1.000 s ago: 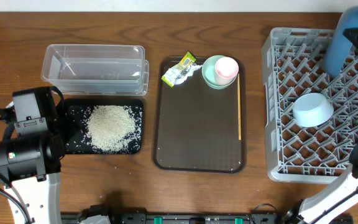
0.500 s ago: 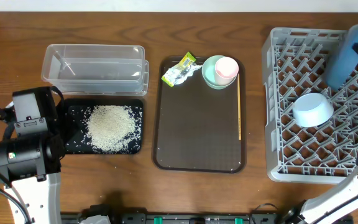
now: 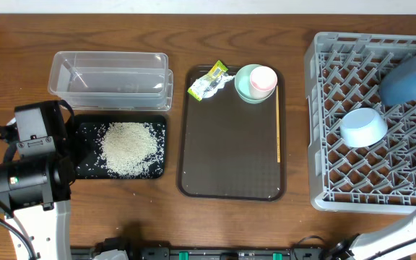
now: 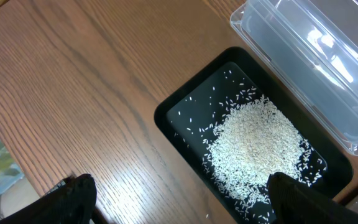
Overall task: Sort waste into correct bins and load items into the dishwasher rack
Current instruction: 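Lift the blue plate with the right gripper over the dish rack, then lower the blue plate upright into the rack's back right and release, then reach the right gripper to the pink cup and grasp it, then lift the pink cup out of the green bowl toward the rack, then lower the pink cup into the rack's front right and release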
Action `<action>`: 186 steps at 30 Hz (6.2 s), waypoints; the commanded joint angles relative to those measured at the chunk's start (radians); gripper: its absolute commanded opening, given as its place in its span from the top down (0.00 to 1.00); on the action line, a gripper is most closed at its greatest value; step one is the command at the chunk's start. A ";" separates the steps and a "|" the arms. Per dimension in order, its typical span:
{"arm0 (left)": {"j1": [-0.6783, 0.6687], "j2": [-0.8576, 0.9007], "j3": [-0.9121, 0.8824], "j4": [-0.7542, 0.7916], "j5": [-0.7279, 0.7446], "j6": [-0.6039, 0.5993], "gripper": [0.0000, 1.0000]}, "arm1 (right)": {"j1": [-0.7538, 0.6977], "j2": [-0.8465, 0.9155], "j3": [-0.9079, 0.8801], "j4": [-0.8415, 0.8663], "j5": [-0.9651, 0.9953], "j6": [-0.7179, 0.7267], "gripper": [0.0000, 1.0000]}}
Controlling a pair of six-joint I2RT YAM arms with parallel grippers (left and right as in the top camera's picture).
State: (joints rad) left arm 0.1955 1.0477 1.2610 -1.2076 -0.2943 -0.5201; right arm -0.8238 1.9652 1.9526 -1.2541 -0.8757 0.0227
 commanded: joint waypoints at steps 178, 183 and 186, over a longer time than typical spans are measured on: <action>0.004 0.003 0.002 -0.004 -0.006 0.002 0.09 | -0.309 -0.212 -0.820 0.069 -0.235 -0.382 0.99; 0.005 0.003 0.002 -0.004 -0.006 0.002 0.09 | -0.331 -0.213 -0.820 0.062 -0.186 -0.348 0.98; 0.004 0.003 0.002 -0.004 -0.006 0.002 0.10 | -0.341 -0.213 -0.819 0.047 -0.187 -0.348 0.97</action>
State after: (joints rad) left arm 0.1955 1.0481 1.2610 -1.2076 -0.2943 -0.5201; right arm -1.1469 1.7557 1.1439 -1.2076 -1.1629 -0.3538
